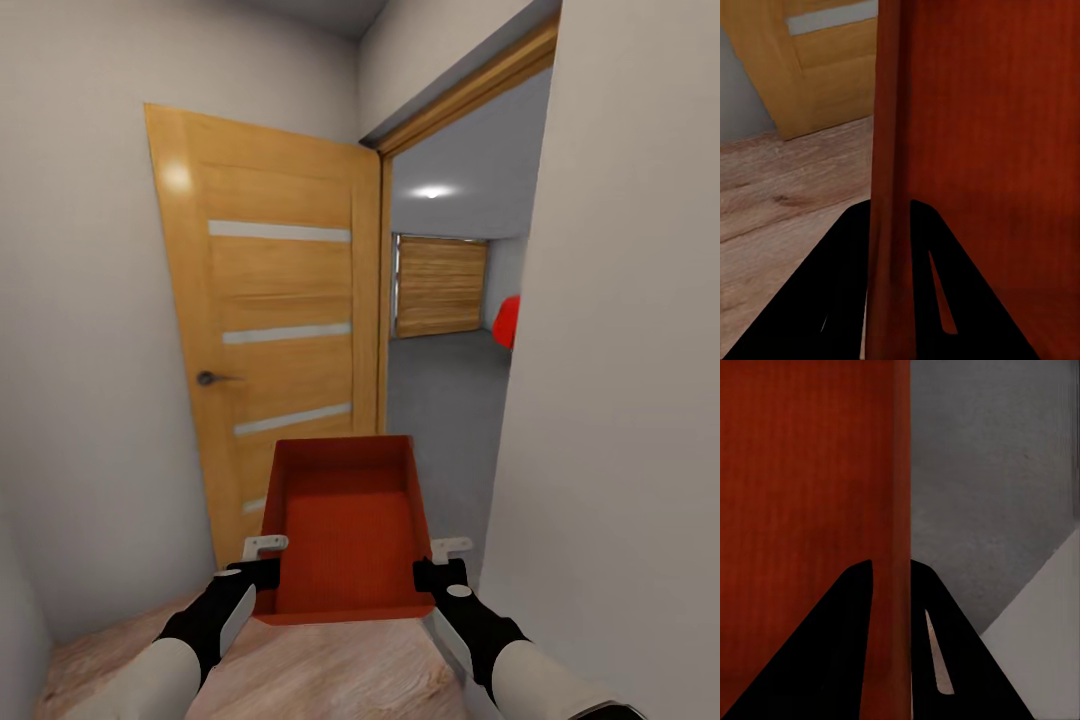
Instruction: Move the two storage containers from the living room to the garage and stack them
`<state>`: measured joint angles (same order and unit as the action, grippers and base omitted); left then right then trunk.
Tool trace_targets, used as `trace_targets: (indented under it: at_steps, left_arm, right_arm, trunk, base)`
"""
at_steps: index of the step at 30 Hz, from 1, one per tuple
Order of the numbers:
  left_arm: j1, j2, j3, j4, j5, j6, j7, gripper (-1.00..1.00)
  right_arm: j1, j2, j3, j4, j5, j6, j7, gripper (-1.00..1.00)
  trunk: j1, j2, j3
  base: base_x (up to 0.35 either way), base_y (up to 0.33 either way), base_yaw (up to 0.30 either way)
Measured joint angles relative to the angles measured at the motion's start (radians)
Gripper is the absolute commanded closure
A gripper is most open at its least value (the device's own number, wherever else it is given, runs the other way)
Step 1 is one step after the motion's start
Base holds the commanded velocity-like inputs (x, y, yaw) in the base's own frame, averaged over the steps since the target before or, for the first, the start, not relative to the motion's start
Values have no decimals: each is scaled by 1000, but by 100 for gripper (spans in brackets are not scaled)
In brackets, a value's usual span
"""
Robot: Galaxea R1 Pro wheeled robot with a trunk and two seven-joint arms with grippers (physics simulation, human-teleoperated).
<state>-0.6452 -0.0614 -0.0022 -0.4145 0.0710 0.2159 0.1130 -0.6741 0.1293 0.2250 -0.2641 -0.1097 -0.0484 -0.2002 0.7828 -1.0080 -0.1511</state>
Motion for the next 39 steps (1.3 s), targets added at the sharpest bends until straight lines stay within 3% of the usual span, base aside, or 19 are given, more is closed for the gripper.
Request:
trace_targets:
  at_steps: [18,29,39]
  left_arm:
    - [0,0,-1,-2,0,0,0,100]
    - [0,0,0,-1,0,0,0,100]
    - [0,0,0,0,1,0,0,100]
  right_arm:
    - [0,0,-1,-2,1,0,0,100]
    - [0,0,0,0,0,0,0,100]
    - [0,0,-1,-3,2,3,0,100]
  trunk:
    - [0,0,0]
    - [0,0,0]
    - [0,0,0]
  base:
    - [297,187,-261]
    - [60,155,-25]
    - [103,315,-246]
